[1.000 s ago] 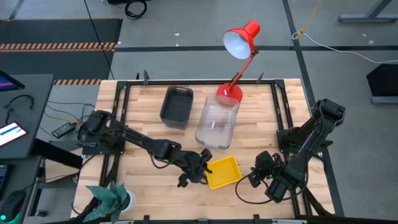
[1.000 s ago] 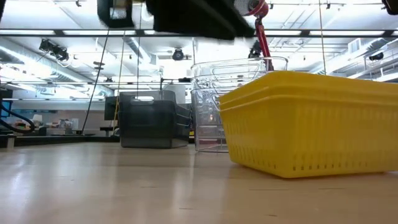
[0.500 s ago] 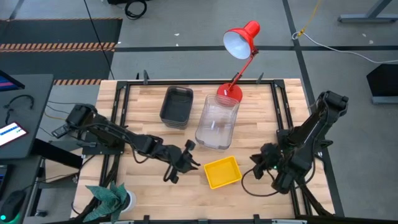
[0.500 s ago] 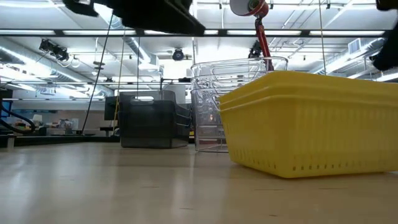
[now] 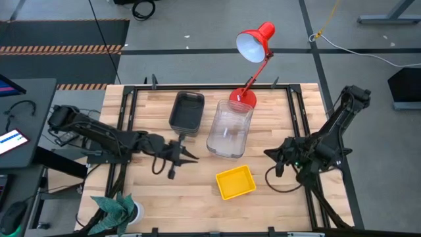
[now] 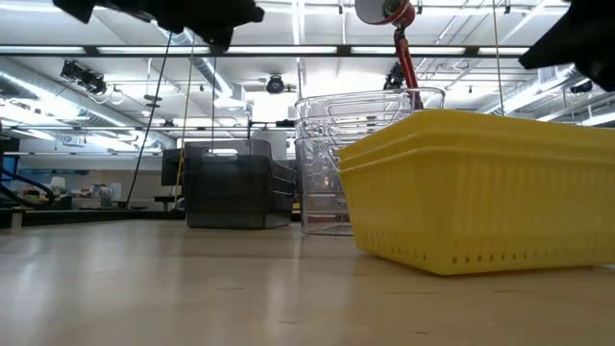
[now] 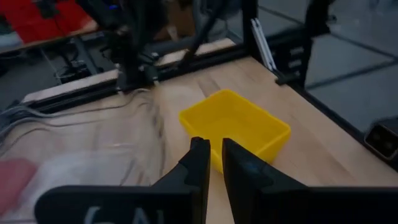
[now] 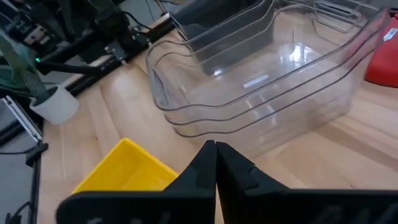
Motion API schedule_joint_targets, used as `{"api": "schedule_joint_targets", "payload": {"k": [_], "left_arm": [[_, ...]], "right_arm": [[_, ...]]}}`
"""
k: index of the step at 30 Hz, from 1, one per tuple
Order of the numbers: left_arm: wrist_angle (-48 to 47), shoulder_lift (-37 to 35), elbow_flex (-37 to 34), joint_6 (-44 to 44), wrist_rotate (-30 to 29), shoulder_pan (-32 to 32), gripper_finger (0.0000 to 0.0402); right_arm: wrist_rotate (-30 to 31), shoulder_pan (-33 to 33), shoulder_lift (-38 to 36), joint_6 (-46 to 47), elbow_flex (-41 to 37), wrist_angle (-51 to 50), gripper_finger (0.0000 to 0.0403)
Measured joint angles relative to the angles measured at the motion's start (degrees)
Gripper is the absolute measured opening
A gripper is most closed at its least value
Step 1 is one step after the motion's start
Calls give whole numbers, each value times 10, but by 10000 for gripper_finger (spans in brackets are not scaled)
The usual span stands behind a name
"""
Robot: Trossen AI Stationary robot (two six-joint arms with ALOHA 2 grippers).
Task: Stack baskets by color
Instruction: Return to Home Position
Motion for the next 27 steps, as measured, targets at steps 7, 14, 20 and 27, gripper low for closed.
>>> {"api": "schedule_joint_targets", "payload": {"k": [7,14,20,27], "left_arm": [[28,-86,-70,-14,-1,18,48],[87,-145,-149,-20,-5,50,48],[200,-187,-249,-73,-5,79,48],[226,-267,-306,-126,-1,101,43]], "right_arm": [[2,-37,-75,-153,-98,176,5],[-55,-104,-140,-453,-157,418,4],[-145,-162,-167,-645,-164,529,4],[-221,-234,-255,-715,-165,512,4]]}}
